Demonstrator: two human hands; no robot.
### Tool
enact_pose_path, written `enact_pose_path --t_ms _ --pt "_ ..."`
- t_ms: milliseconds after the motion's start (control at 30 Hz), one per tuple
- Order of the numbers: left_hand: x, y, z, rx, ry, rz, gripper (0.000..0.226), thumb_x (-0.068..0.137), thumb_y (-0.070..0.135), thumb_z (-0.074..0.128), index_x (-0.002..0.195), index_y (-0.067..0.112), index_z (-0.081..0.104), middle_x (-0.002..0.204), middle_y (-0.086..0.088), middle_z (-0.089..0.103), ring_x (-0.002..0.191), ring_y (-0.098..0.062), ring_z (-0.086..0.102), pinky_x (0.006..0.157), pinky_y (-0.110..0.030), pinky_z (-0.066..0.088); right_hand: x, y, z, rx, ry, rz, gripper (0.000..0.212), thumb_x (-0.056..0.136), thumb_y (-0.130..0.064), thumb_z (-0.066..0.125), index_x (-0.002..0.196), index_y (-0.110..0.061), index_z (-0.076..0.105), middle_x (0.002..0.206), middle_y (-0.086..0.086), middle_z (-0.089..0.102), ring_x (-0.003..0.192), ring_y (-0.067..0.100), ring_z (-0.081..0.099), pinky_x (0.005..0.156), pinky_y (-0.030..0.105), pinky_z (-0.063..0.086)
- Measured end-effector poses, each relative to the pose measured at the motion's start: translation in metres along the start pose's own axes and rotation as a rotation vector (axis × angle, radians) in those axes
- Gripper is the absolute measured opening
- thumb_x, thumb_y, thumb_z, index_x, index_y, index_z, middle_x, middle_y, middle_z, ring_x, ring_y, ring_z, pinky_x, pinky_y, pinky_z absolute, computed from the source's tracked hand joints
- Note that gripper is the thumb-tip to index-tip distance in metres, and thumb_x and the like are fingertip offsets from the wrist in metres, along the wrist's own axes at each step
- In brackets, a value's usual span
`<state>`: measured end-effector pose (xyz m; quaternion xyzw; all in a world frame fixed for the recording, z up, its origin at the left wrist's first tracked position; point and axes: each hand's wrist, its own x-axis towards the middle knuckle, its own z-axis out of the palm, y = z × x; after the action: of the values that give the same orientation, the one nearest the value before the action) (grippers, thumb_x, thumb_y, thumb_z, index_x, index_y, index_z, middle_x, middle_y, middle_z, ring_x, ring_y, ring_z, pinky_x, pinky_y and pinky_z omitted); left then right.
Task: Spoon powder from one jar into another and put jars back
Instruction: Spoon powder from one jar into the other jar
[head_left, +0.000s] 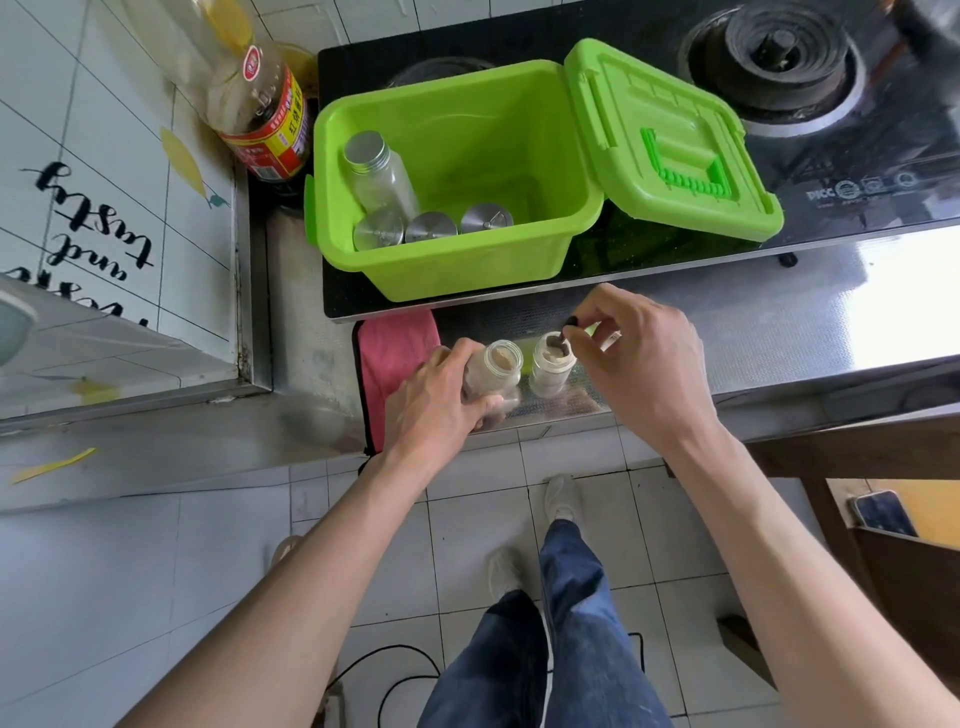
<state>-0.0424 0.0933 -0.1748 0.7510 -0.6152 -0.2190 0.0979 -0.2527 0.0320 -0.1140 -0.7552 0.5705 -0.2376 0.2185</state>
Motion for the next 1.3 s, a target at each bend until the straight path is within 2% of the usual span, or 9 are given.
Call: enact_pose_path --t_ms 267,367,533,733,800,933,1000,1167,1300 --pt "0.0 0.002 -0.002 0.002 -0.003 0.001 0.047 0.088 0.056 0.073 0.125 0.04 0.05 0.116 0.013 0.061 0.098 -0.019 0.065 0.066 -0.031 0.041 -0.005 -0.005 -0.005 0.041 0.037 0.018 0.007 0.091 -0.025 0.07 0.087 -0.025 0.065 0.078 -0.016 0.065 0.07 0.009 0.063 0.061 0.034 0.054" --pt "-0.001 0.003 -0.001 0.005 -0.004 -0.002 0.047 0.088 0.055 0.073 0.125 0.04 0.05 0.115 0.013 0.061 0.098 -0.018 0.064 0.066 -0.031 0.041 -0.007 -0.006 -0.008 0.094 0.118 0.089 0.008 0.092 -0.027 0.07 0.087 -0.023 0.065 0.076 -0.017 0.065 0.069 0.008 0.065 0.065 0.035 0.054" --pt "0.001 0.005 -0.001 0.004 -0.012 -0.007 0.046 0.088 0.052 0.074 0.125 0.039 0.05 0.117 0.012 0.061 0.099 -0.019 0.064 0.067 -0.031 0.04 -0.012 -0.018 -0.014 0.347 0.308 0.209 0.013 0.091 -0.025 0.071 0.084 -0.018 0.063 0.077 -0.012 0.07 0.072 0.006 0.068 0.071 0.039 0.055" --pt "0.0 0.006 -0.002 0.007 -0.016 -0.012 0.044 0.086 0.055 0.073 0.12 0.038 0.05 0.108 0.013 0.06 0.092 -0.019 0.063 0.066 -0.033 0.042 -0.021 -0.033 0.01 0.361 0.214 0.278 0.015 0.09 -0.029 0.072 0.08 -0.021 0.063 0.073 -0.015 0.069 0.07 0.005 0.068 0.071 0.04 0.056" --pt "0.0 0.007 -0.003 0.012 -0.015 -0.013 0.046 0.085 0.055 0.074 0.12 0.037 0.05 0.108 0.012 0.061 0.092 -0.02 0.064 0.065 -0.033 0.043 -0.022 -0.036 0.019 0.354 0.198 0.324 0.017 0.089 -0.03 0.071 0.079 -0.021 0.062 0.071 -0.014 0.067 0.071 0.01 0.067 0.073 0.039 0.054" --pt "0.0 0.01 -0.004 0.017 -0.018 -0.029 0.048 0.085 0.058 0.074 0.12 0.037 0.05 0.111 0.011 0.062 0.094 -0.021 0.064 0.066 -0.034 0.041 -0.021 -0.043 0.036 0.263 0.167 0.422 0.017 0.09 -0.034 0.068 0.08 -0.021 0.061 0.073 -0.01 0.068 0.073 0.018 0.064 0.068 0.031 0.038" --pt "0.0 0.01 -0.004 0.018 -0.015 -0.035 0.048 0.085 0.057 0.075 0.12 0.038 0.049 0.112 0.01 0.062 0.096 -0.023 0.065 0.066 -0.034 0.042 -0.02 -0.046 0.045 0.221 0.161 0.491 0.017 0.09 -0.034 0.066 0.08 -0.022 0.06 0.076 -0.007 0.07 0.074 0.022 0.062 0.067 0.03 0.035" --pt "0.0 0.01 -0.003 0.022 -0.002 -0.038 0.047 0.086 0.054 0.077 0.12 0.038 0.048 0.112 0.01 0.063 0.097 -0.025 0.067 0.065 -0.035 0.041 -0.018 -0.049 0.062 0.22 0.166 0.601 0.013 0.09 -0.032 0.063 0.085 -0.02 0.062 0.081 -0.003 0.071 0.079 0.025 0.063 0.068 0.031 0.036" --pt "0.0 0.009 -0.003 0.028 0.003 -0.032 0.045 0.087 0.049 0.077 0.119 0.037 0.048 0.112 0.01 0.062 0.096 -0.026 0.067 0.064 -0.034 0.04 -0.017 -0.051 0.069 0.308 0.228 0.529 0.014 0.092 -0.027 0.067 0.084 -0.016 0.063 0.078 -0.007 0.071 0.079 0.021 0.068 0.071 0.033 0.046"
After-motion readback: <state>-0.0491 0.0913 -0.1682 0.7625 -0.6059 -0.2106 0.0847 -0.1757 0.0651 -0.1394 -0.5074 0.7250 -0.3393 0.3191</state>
